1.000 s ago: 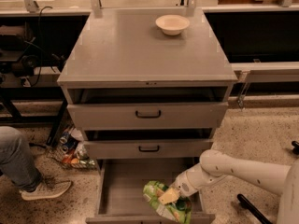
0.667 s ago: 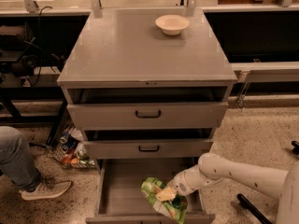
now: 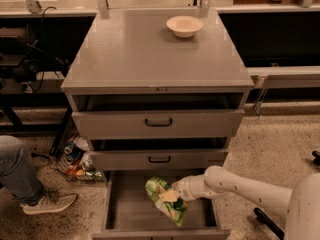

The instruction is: Place green rice chip bag into bottom drawer

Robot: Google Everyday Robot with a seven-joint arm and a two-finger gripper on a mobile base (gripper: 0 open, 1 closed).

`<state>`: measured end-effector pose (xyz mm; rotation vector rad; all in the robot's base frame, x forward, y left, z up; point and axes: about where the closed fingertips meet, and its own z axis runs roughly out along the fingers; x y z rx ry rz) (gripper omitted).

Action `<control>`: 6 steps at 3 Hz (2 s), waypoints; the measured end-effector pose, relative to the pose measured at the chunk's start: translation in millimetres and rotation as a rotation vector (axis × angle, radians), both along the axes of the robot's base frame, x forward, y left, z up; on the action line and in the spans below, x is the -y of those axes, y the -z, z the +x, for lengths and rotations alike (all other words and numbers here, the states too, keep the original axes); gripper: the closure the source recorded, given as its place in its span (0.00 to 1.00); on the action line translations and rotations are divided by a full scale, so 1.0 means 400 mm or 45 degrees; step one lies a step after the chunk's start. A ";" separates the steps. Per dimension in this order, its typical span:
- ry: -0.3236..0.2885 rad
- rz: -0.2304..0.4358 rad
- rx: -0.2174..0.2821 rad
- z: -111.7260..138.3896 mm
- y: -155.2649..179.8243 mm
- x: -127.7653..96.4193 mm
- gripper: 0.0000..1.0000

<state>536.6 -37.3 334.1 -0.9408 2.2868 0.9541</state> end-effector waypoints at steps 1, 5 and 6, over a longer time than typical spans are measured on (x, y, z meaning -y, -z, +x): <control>0.025 0.019 -0.006 0.079 0.108 -0.050 1.00; 0.096 0.043 -0.131 0.138 0.311 -0.120 0.29; 0.127 0.059 -0.133 0.138 0.316 -0.104 0.00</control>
Offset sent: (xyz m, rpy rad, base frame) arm 0.0651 0.0428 -0.1027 0.0231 0.0460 -0.0453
